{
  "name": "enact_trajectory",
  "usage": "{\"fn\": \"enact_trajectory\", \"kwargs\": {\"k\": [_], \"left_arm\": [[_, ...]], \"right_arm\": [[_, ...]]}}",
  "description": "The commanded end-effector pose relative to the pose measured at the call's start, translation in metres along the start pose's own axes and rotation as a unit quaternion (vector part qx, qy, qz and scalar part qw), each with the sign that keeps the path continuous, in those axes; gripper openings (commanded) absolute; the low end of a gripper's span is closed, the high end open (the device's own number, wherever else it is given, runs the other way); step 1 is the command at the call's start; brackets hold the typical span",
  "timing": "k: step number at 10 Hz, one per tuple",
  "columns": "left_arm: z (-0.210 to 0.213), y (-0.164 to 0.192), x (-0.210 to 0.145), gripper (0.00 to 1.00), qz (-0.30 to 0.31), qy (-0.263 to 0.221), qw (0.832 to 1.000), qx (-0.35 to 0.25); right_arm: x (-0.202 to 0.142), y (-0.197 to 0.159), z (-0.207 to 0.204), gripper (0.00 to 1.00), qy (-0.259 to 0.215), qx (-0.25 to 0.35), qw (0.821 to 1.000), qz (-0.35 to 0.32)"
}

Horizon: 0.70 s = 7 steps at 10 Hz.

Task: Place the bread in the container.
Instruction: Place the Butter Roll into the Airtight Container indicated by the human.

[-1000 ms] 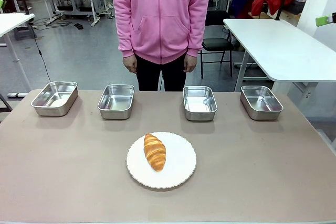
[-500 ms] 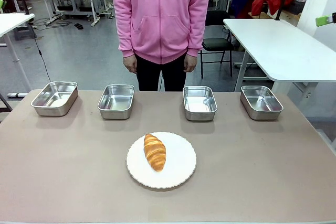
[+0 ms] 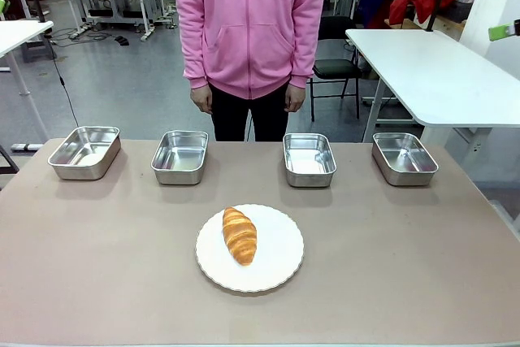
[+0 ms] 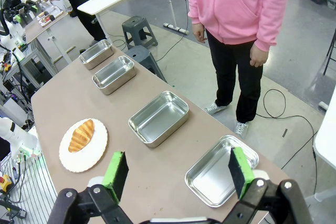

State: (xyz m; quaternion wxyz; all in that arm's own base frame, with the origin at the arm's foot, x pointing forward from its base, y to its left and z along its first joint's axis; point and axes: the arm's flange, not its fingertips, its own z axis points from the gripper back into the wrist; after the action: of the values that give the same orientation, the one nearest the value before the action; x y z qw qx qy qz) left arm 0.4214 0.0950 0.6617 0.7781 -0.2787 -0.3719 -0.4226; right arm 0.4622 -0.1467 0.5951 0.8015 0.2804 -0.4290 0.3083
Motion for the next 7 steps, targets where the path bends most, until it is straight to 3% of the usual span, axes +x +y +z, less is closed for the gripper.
{"fn": "enact_trajectory", "kwargs": {"k": [1,7], "left_arm": [[0.0002,-0.0015,0.0005,1.00,-0.005,-0.001,1.000,-0.001],[0.0002,-0.0015,0.0005,1.00,-0.005,-0.001,1.000,-0.001]], "right_arm": [[0.0011,0.0024,-0.0006,1.00,-0.004,0.000,1.000,0.002],[0.0011,0.0024,-0.0006,1.00,-0.004,0.000,1.000,0.002]]}}
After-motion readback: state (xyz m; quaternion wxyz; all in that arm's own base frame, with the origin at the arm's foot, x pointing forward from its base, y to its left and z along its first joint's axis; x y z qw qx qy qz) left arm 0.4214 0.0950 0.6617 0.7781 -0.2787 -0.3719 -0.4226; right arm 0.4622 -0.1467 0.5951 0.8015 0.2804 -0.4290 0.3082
